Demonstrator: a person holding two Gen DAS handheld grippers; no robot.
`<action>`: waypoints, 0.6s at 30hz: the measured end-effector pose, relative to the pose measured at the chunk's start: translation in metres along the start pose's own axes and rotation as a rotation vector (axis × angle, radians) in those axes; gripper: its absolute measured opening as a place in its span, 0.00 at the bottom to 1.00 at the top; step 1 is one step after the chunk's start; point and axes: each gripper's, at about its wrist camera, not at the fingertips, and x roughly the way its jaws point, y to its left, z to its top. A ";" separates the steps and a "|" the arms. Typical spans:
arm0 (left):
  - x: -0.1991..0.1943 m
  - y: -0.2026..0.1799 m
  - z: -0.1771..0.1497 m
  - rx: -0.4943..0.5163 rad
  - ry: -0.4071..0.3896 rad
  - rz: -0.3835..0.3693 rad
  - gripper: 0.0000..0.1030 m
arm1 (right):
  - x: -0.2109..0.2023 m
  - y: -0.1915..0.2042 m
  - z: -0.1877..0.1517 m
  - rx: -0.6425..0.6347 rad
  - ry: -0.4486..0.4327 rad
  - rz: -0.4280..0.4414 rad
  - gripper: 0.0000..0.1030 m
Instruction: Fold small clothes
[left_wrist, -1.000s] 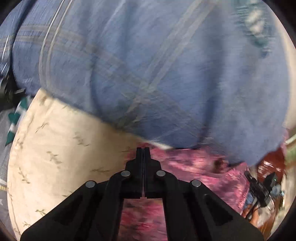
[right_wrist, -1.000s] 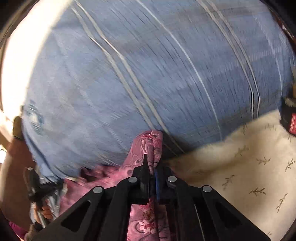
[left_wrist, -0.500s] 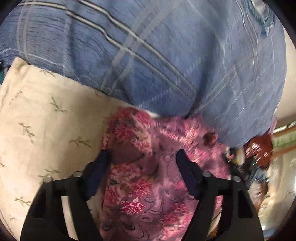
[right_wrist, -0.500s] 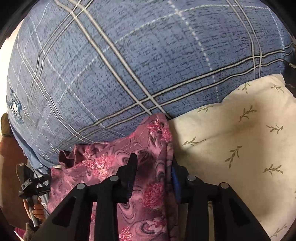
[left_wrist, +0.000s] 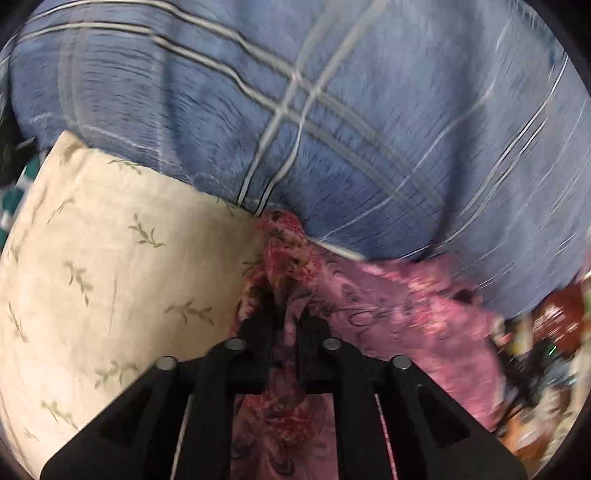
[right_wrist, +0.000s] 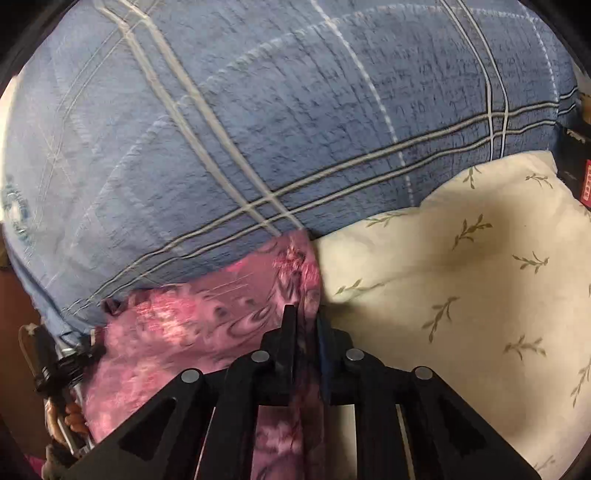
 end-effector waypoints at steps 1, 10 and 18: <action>-0.013 0.005 -0.002 -0.020 -0.020 -0.033 0.09 | -0.013 0.002 -0.003 0.000 -0.036 0.015 0.13; -0.072 -0.035 -0.087 0.206 -0.036 -0.056 0.39 | -0.089 0.031 -0.071 -0.146 -0.109 0.126 0.22; -0.076 -0.036 -0.108 0.150 -0.005 -0.037 0.37 | -0.098 0.025 -0.101 -0.129 -0.077 0.068 0.23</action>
